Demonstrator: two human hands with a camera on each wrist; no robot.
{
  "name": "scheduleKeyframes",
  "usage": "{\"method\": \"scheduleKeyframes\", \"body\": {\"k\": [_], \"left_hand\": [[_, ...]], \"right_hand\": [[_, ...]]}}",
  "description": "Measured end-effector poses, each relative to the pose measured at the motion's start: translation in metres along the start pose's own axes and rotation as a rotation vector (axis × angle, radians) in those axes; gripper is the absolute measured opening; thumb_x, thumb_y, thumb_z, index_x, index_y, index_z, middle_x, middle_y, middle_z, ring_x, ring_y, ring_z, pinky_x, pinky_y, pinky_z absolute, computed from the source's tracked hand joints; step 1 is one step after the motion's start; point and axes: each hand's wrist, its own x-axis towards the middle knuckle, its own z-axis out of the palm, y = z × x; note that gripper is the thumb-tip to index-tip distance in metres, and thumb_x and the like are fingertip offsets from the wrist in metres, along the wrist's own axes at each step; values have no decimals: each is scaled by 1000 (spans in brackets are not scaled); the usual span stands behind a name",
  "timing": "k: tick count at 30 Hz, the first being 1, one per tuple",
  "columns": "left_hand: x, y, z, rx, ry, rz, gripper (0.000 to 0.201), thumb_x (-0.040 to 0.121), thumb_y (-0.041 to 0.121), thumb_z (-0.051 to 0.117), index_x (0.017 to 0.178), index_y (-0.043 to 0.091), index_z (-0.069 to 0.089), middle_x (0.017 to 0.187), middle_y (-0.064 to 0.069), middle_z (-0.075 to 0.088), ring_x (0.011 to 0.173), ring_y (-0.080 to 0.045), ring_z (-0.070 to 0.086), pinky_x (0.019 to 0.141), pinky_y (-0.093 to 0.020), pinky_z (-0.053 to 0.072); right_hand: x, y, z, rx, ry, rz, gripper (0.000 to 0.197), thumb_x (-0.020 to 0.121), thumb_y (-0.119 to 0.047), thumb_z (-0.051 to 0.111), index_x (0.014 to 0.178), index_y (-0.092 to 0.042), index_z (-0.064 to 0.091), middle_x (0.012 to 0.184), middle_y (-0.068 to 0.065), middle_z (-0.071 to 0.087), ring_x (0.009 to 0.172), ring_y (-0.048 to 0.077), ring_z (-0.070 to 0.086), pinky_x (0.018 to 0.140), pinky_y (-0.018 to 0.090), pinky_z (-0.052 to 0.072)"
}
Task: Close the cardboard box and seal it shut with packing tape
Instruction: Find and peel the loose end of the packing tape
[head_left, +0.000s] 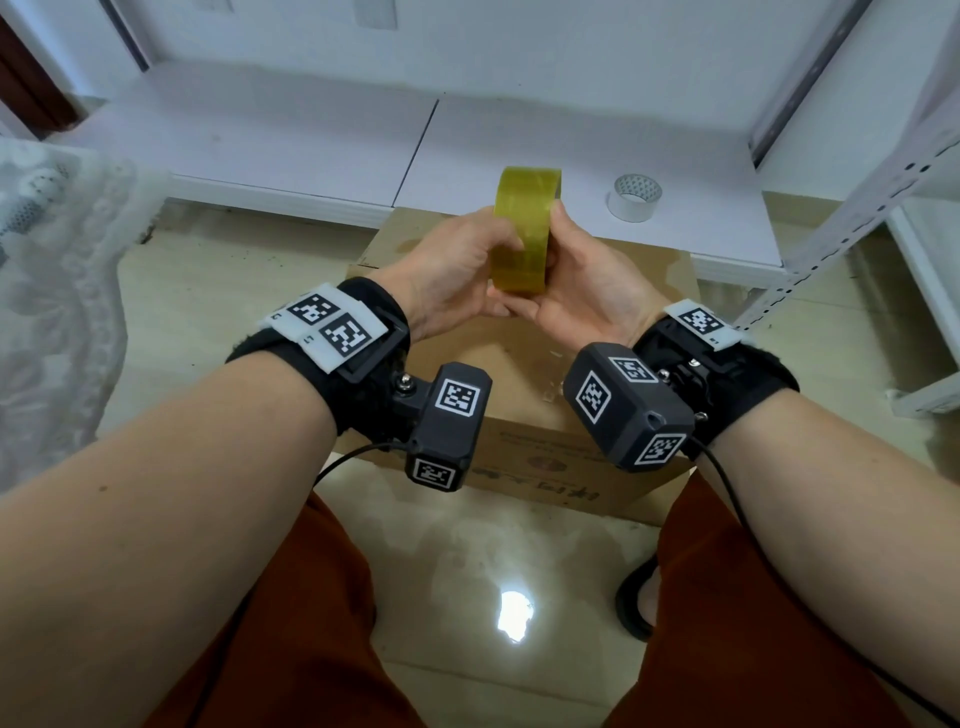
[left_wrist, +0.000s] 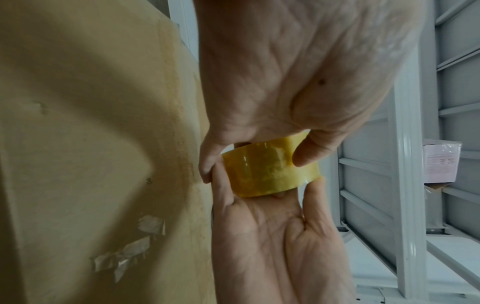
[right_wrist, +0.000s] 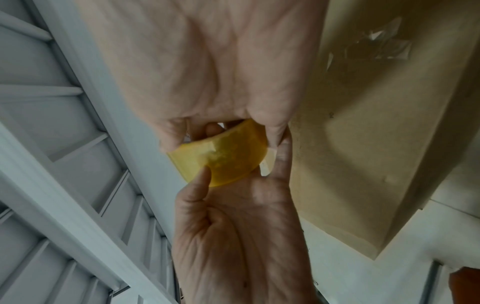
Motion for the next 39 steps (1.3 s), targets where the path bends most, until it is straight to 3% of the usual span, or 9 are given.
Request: {"method": "scheduleKeyframes", "body": {"k": [5,9,12,16,21,26,29,34,39], "left_hand": [[1,0,0,2,6,-3,28,84,4,41,111,4,49,92,-9,60,85,-23,55,66,-34,46],[3,1,-1,24,35,0,25,90,12,43,113,6,49,96,-10,58,90,-26,51,72,-38,42],[6,1,-2,38,40,18,28,85,10,44,112,6,47,101,-14,52,97,-28,46,80,-44,39],[9,2,-1,19,37,10,37,73,10,47,110,7,46,100,-13,52,97,-28,46,82,-47,38],[15,3,10,-34,44,8,40,73,7,47,113,7,47,102,-15,54,97,-29,47,83,-48,37],[18,3,17,-16,-43,-20,30,96,19,51,125,9,49,113,-15,54,103,-32,51,90,-53,41],[21,5,19,12,-88,-29,25,100,20,46,122,11,52,106,-10,64,101,-32,60,89,-56,47],[24,4,27,-86,-42,-36,21,100,13,48,121,9,47,97,-10,66,98,-28,64,81,-56,55],[27,3,32,0,-70,-70,31,99,10,48,129,7,45,110,-12,69,106,-25,66,87,-51,55]], "right_hand": [[4,1,0,26,17,8,47,102,-43,31,132,-12,51,123,6,60,117,23,54,100,36,43],[8,2,3,41,39,7,44,101,-44,32,123,-13,56,128,8,58,126,26,51,102,38,43],[10,1,6,55,53,10,44,101,-44,31,117,-13,57,121,7,61,118,23,55,92,35,49],[13,-1,7,52,72,-11,43,101,-44,31,116,-12,57,114,5,63,114,22,57,96,37,46],[9,-6,1,59,112,-43,48,101,-43,33,129,-10,52,125,8,59,123,24,54,103,40,43],[0,-16,-9,-87,141,-41,46,101,-46,32,124,-14,55,122,7,61,111,23,59,83,37,53],[-7,-24,-13,-342,308,-69,41,101,-44,35,115,-15,61,115,14,63,94,30,67,72,44,58],[-17,-30,-32,-750,589,-260,24,101,-17,37,113,-11,58,100,16,65,58,29,67,48,34,58],[-20,-28,-46,-739,621,-410,31,80,15,50,74,-9,67,78,15,70,71,27,69,66,31,60]]}}
